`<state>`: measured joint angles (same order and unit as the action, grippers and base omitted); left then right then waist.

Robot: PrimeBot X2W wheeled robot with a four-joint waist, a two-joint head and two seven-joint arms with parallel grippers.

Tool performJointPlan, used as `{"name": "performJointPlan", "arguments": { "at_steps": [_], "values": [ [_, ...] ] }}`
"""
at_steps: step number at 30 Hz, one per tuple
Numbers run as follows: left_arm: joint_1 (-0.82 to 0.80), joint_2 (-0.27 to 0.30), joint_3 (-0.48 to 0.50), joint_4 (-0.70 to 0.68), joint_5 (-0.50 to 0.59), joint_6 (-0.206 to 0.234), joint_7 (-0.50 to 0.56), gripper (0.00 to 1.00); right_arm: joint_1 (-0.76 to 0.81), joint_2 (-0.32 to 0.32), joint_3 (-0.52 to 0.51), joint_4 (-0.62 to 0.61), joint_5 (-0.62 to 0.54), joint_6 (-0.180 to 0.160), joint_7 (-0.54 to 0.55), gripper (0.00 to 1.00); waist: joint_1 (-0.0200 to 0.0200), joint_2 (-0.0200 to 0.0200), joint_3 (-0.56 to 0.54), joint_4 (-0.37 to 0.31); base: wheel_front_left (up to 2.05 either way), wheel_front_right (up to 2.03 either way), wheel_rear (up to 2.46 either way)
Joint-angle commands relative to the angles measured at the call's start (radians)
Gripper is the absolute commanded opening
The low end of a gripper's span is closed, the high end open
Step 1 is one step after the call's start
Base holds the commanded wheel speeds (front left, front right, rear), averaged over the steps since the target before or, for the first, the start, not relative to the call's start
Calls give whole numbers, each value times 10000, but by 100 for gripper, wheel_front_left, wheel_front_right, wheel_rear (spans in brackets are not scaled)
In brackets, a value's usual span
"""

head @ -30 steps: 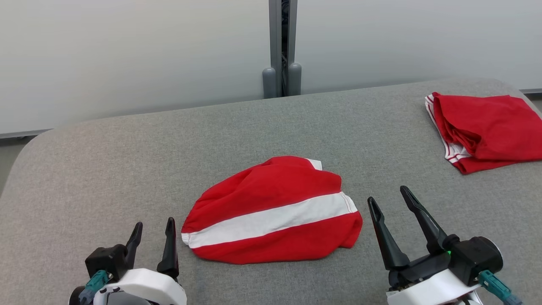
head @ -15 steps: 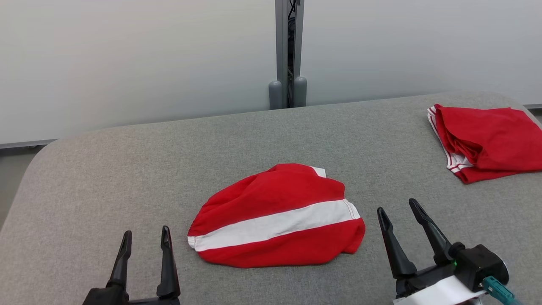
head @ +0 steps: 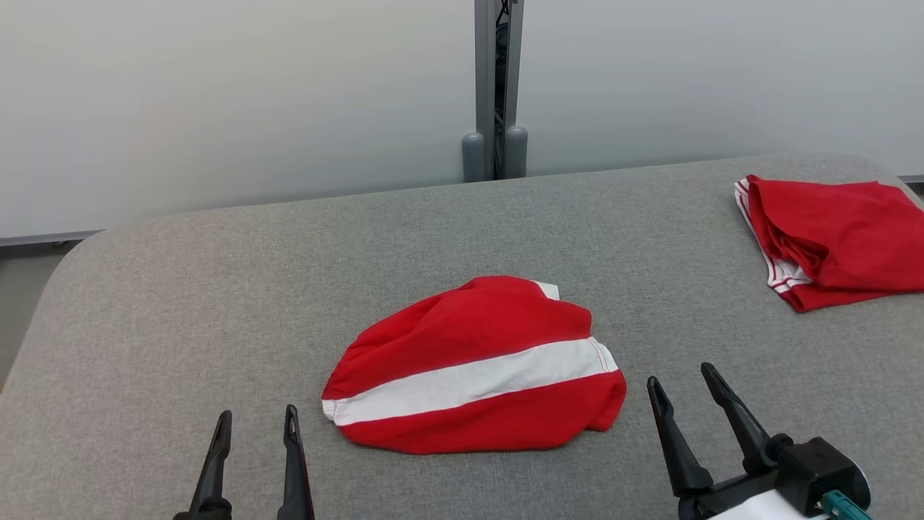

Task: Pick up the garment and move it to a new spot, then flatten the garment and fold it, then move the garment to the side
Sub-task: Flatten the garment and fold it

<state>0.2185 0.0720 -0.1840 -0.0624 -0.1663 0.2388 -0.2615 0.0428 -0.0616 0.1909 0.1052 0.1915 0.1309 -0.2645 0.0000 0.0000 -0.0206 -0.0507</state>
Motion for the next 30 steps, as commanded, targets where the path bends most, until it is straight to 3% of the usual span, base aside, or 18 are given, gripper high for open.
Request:
{"name": "performJointPlan", "arguments": {
  "at_steps": [1, 15, 26, 30],
  "values": [
    [41, -22, 65, 25, 88, -52, -35, 100, 47, -22, -28, -25, -22, -3, -7, 100, 0, 0, 1, -8, 0, 0, 0],
    [-181, -187, 227, 1121, -172, -822, -35, 100, -82, -42, 25, -44, 57, -3, -7, 100, 0, 0, 180, -59, 0, 0, 0],
    [-2098, -191, -95, 4386, -650, -2028, -36, 100, -446, -259, 313, -13, 194, -3, -6, 100, 0, 0, 774, -281, 0, 0, 0],
    [-3093, -189, -30, 5607, -883, -2247, 84, 100, -627, -335, 394, -14, 238, -3, -6, 100, 0, 0, 1050, -376, 0, 0, 0]
  ]
}}
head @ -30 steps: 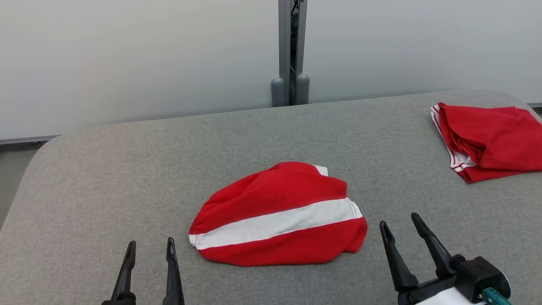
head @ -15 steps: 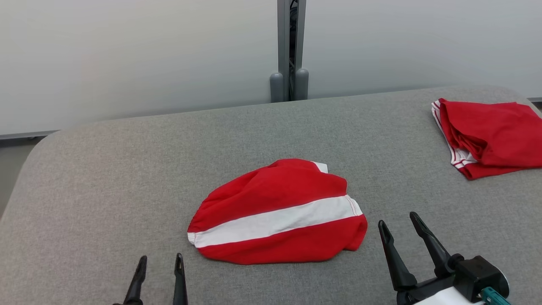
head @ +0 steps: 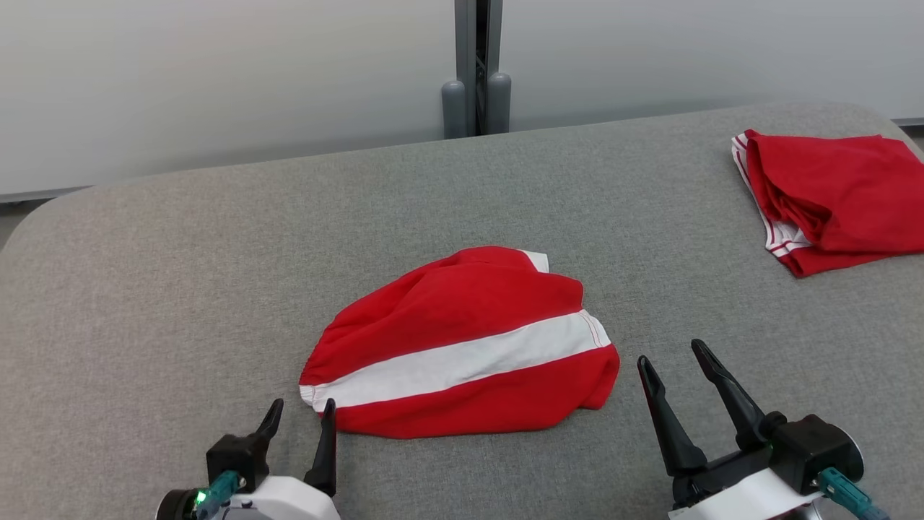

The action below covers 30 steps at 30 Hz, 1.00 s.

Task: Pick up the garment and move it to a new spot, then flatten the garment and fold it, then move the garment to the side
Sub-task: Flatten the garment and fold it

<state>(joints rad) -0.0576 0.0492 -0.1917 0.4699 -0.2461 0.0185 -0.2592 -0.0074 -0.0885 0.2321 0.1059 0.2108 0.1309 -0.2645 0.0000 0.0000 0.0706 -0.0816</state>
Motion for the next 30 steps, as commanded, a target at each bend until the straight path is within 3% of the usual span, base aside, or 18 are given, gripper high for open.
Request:
{"name": "performJointPlan", "arguments": {
  "at_steps": [1, 13, 15, 16, 17, 18, 19, 25, 30],
  "values": [
    [-568, 44, 52, 607, -140, -90, 163, 100, -158, -79, 6, -13, 63, -3, -6, 100, 0, 0, 193, -90, 0, 0, 0],
    [-2224, 268, 251, 2884, -657, -531, 922, 98, -470, -237, 110, -17, 95, -3, -6, 100, 0, 0, 601, -309, 0, 0, 0],
    [-2308, 253, 247, 3042, -826, -702, 1026, 75, -472, -237, 91, -20, 75, -3, -6, 100, 0, 0, 629, -320, 0, 0, 0],
    [-2351, 242, 222, 3123, -882, -778, 1100, 53, -485, -231, 83, -20, 69, -3, -6, 100, 0, 0, 639, -325, 0, 0, 0],
    [-2377, 232, 205, 3188, -944, -830, 1138, 37, -498, -228, 78, -21, 66, -3, -6, 100, 0, 0, 648, -326, 0, 0, 0],
    [-2395, 229, 182, 3225, -974, -882, 1147, 6, -513, -229, 80, -23, 61, -3, -6, 100, 0, 0, 654, -326, 0, 0, 0],
    [-2409, 228, 153, 3270, -1003, -910, 1148, 0, -532, -237, 83, -18, 62, -3, -6, 100, 0, 0, 655, -325, 0, 0, 0],
    [-2309, 201, 25, 3007, -1027, -888, 871, 0, -714, -300, 257, 453, 299, -3, -6, 100, 0, 0, 611, -308, 0, 0, 0],
    [-1988, 272, -44, 2508, -995, -806, 744, 0, -1685, -321, 796, 2438, 1275, -3, -6, 100, 0, 0, 580, -253, 0, 0, 0]
  ]
}}
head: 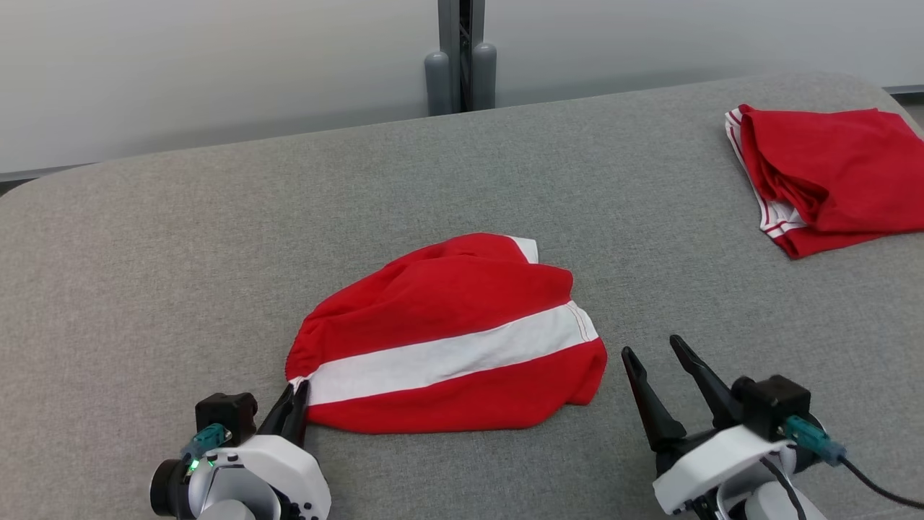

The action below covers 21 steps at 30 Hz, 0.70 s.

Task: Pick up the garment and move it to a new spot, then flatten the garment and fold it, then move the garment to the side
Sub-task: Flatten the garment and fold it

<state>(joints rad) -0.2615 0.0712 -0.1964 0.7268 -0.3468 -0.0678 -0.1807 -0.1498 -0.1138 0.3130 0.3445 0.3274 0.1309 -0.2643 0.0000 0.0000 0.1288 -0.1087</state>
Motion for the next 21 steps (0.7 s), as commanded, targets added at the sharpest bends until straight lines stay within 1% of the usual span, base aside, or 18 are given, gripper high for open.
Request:
{"name": "performJointPlan", "arguments": {
  "at_steps": [1, 5, 8, 13, 18, 19, 20, 21],
  "values": [
    [102, 72, -25, -153, 37, 78, -37, 0, -480, -43, 137, 531, 365, -3, -8, 100, 0, 0, -5, 55, 0, 0, 0],
    [275, 115, -115, -542, 93, 152, 69, 0, -1772, -85, 750, 2342, 1287, -2, 66, 100, 0, 0, 56, 188, 0, 0, 0],
    [266, 156, -183, -801, 116, 208, 152, 0, -2700, -161, 1389, 3367, 1955, -2, 333, 100, 0, 0, 141, 297, 0, 0, 0],
    [317, 163, -287, -1131, 128, 280, 264, 0, -3836, -299, 2460, 4521, 2960, -2, 875, 100, 0, 0, 316, 449, 0, 0, 0],
    [285, 127, -390, -1367, 83, 330, 315, 0, -4518, -383, 3450, 5371, 3705, -2, 1307, 100, 0, 0, 485, 567, 0, 0, 0],
    [272, 123, -407, -1400, 72, 325, 330, 0, -4605, -400, 3641, 5496, 3823, -2, 1344, 98, 0, 0, 512, 586, 0, 0, 0],
    [248, 114, -443, -1455, 40, 327, 331, 0, -4744, -406, 4002, 5726, 4104, -3, 1479, 77, 0, 0, 556, 614, 0, 0, 0],
    [248, 114, -443, -1455, 40, 327, 331, 0, -4744, -406, 4002, 5726, 4104, -3, 1479, 77, 0, 0, 556, 614, 0, 0, 0]
  ]
}}
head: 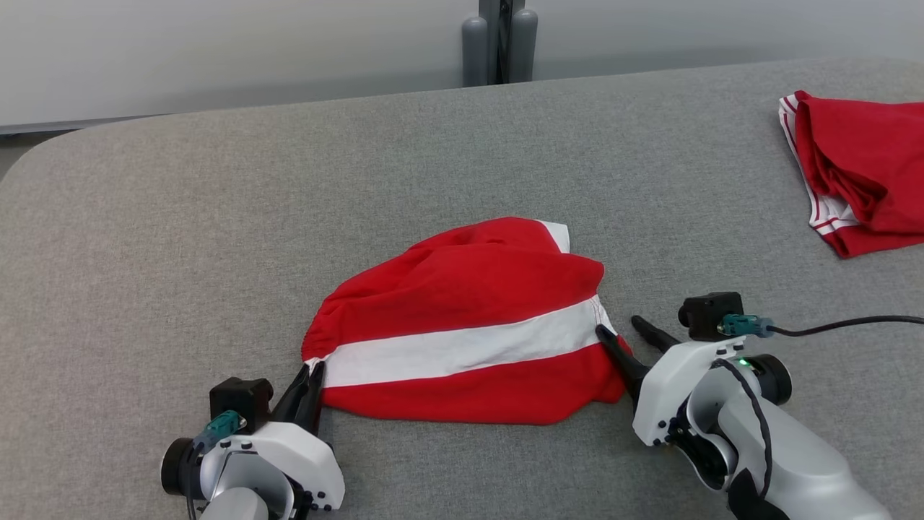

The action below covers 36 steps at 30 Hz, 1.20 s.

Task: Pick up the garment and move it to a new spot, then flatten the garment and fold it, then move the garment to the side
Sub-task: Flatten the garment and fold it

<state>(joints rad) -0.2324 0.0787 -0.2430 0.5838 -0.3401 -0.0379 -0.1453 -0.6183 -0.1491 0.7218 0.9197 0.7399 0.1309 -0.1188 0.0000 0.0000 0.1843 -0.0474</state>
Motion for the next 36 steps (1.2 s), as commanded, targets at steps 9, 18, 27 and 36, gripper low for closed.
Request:
{"name": "performJointPlan", "arguments": {
  "at_steps": [9, 18, 27, 36],
  "values": [
    [-188, 88, -108, -133, -39, 60, 17, 0, -482, -262, 1374, 283, 959, -2, -182, 0, 0, 0, 117, 59, 0, 0, 0],
    [28, 270, -93, -409, -85, 102, -348, 0, -644, -976, 1741, -93, 1623, -3, -1387, 0, 0, 0, -252, -69, 0, 0, 0],
    [114, 276, 158, -2009, -937, -339, -182, 0, -242, -1867, -168, -2623, 1191, -3, -1490, 0, 0, 0, -800, -451, 0, 0, 0],
    [-626, 749, 402, -4825, -1866, -509, 1642, 0, 96, -2126, -2451, -5353, -281, -3, -1483, 0, 0, 0, -1351, -704, 0, 0, 0]
  ]
}}
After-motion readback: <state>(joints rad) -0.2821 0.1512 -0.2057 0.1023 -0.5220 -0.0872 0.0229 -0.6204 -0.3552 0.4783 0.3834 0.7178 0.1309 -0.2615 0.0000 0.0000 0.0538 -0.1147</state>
